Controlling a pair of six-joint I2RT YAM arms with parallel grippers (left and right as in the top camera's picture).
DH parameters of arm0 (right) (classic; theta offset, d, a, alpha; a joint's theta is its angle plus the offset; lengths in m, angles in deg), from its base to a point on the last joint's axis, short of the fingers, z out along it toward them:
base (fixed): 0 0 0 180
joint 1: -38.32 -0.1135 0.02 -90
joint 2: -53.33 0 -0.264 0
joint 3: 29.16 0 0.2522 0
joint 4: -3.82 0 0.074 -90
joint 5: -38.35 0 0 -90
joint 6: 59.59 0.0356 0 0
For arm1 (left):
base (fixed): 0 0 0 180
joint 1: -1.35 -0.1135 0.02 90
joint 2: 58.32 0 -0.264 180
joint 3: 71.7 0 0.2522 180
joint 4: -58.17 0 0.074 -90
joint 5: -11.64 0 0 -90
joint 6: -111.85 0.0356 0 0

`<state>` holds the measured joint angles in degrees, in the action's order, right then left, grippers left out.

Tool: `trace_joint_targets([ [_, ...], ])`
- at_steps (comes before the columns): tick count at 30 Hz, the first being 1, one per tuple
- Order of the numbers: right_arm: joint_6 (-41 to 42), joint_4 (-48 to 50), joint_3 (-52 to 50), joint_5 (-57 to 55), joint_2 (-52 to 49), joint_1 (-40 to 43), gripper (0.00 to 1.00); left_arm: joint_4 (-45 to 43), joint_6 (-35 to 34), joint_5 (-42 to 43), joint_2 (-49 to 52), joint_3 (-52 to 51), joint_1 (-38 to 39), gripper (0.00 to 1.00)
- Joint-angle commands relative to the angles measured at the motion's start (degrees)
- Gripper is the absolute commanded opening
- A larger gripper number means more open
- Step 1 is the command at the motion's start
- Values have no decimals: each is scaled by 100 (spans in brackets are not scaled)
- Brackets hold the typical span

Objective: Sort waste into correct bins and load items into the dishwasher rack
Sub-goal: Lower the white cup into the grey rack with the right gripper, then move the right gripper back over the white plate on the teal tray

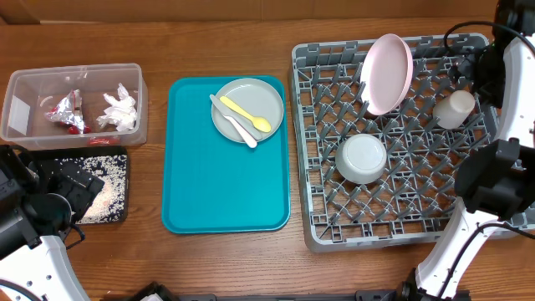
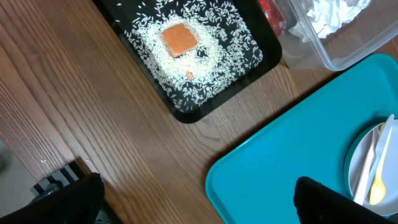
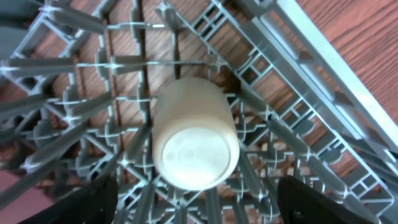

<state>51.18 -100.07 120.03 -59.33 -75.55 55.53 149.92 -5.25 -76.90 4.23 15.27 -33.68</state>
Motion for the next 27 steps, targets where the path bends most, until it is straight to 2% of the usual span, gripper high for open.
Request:
trace_joint_targets([
  [1,9,-50,551,527,409,-39,85,-2,-79,-57,9,-24,-42,100],
  [4,-13,-87,824,1137,765,-122,85,-2,-79,-57,9,-24,-42,100],
  [8,-540,35,1056,2249,1327,-476,85,-2,-79,-57,9,-24,-42,100],
  [14,-1388,179,1058,2516,1864,-1797,85,-2,-79,-57,9,-24,-42,100],
  [20,-2559,188,774,2378,1617,-3213,85,-2,-79,-57,9,-24,-42,100],
  [27,-2575,407,354,2275,748,-4061,85,-2,-79,-57,9,-24,-42,100],
])
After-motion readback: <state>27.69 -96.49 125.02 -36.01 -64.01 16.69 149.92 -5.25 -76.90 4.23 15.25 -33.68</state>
